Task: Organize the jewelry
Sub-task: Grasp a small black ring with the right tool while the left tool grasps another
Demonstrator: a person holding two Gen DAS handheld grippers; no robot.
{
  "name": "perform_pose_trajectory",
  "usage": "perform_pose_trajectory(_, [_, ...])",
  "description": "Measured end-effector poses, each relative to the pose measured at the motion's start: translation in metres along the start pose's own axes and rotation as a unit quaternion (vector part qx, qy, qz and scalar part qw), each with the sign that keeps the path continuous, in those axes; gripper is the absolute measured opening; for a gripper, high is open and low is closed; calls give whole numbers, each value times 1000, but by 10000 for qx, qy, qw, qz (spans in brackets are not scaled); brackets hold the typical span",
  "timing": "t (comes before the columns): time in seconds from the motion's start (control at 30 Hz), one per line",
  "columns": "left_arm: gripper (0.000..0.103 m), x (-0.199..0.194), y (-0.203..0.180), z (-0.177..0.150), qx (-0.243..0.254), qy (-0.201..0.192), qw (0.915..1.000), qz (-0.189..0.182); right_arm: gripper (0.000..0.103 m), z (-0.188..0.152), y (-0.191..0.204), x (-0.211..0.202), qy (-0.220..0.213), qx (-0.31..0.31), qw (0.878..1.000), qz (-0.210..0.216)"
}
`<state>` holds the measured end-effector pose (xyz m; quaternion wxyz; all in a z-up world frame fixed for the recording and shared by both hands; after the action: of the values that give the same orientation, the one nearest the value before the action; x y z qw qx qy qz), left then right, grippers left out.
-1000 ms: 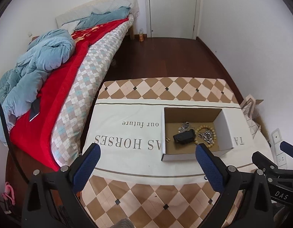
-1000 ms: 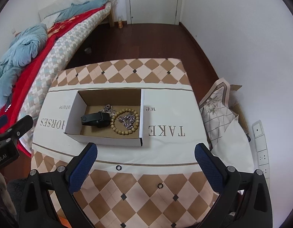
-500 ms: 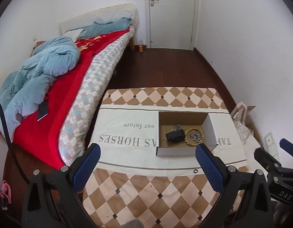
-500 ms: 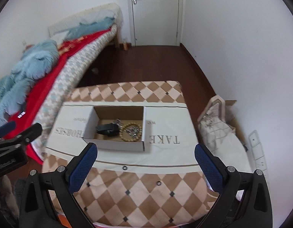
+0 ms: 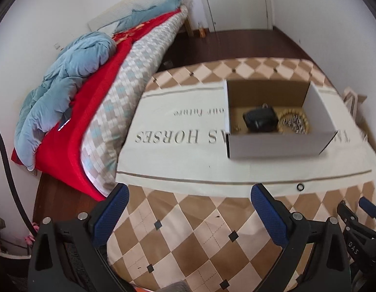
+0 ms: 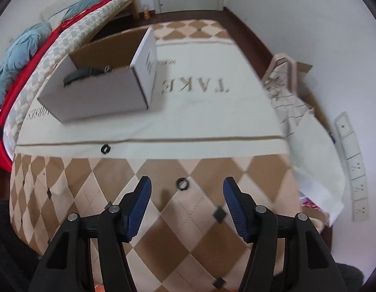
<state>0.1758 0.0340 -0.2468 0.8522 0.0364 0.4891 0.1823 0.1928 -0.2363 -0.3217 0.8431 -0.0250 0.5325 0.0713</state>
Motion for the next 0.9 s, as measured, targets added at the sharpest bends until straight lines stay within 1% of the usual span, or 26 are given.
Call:
perform_pose_trajectory(0.03, [102,4,-3,-1,35,40,10000,-10,62,-1,1,5,27,-46,10000,-44])
perform_pose_trajectory(0.07, [102,6,-6,-1,52,64,10000,-28,51,-3,3,13,122,-95,9999,-53])
perform_pose_trajectory(0.13, [102,13,-10,-1,100,118,9999,-34,33,-1,7,15,-14,-238,9996,-169])
perform_pose_trajectory(0.17, [102,17,-13,-1,126,157,9998,-58,16,-1,9,14,-68,-293,9994,-191])
perform_pose_trajectory(0.2, [102,20,-17,-1,138,184,9997,-89,13,-1,9,14,-74,-316,9993,-210])
perform_pose_trajectory(0.3, [102,31,-33,-2,231,308,9989,-266,13,-1,4,8,-161,-220,9996,-86])
perform_pose_trajectory(0.37, [102,37,-50,-5,307,418,9974,-500,13,0,-7,0,-259,-14,9997,20])
perform_pose_trajectory(0.47, [101,49,-87,-12,466,732,9909,-1033,13,6,-29,-10,-341,360,9987,111])
perform_pose_trajectory(0.53, [101,54,-110,-16,595,883,9859,-1291,13,10,-42,-12,-359,562,9977,126])
perform_pose_trajectory(0.6, [96,56,-126,-19,699,955,9827,-1425,13,16,-52,-14,-369,662,9971,87])
perform_pose_trajectory(0.63, [90,58,-133,-21,741,987,9816,-1460,13,18,-56,-14,-378,692,9969,72])
perform_pose_trajectory(0.67, [82,61,-139,-23,767,1036,9799,-1523,13,19,-59,-14,-380,703,9968,37])
perform_pose_trajectory(0.7, [79,63,-143,-24,761,1071,9783,-1599,13,20,-61,-14,-383,711,9967,2])
perform_pose_trajectory(0.73, [73,61,-144,-22,681,980,9783,-1693,13,20,-64,-14,-388,730,9966,-10])
perform_pose_trajectory(0.8, [66,59,-146,-21,692,897,9787,-1711,13,18,-67,-12,-362,754,9965,-16])
perform_pose_trajectory(0.83, [50,55,-146,-19,683,806,9794,-1719,13,17,-68,-11,-354,769,9964,-11])
perform_pose_trajectory(0.87, [29,53,-147,-18,681,761,9796,-1731,13,17,-68,-10,-347,783,9963,4])
perform_pose_trajectory(0.9, [18,51,-148,-17,699,728,9796,-1739,13,17,-68,-9,-341,791,9963,21])
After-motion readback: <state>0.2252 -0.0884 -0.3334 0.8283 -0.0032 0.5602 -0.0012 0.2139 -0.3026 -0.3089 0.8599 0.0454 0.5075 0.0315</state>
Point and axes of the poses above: each gripper's, at about its wrist camera, not at the fingertips, and x roughly the way its jaws point, y to its left, z to its top, the point moved 5 cm from there along x, roughly the way its jaws point, and after that the axes turned 1 degree about -x, right-handed, at the moved point
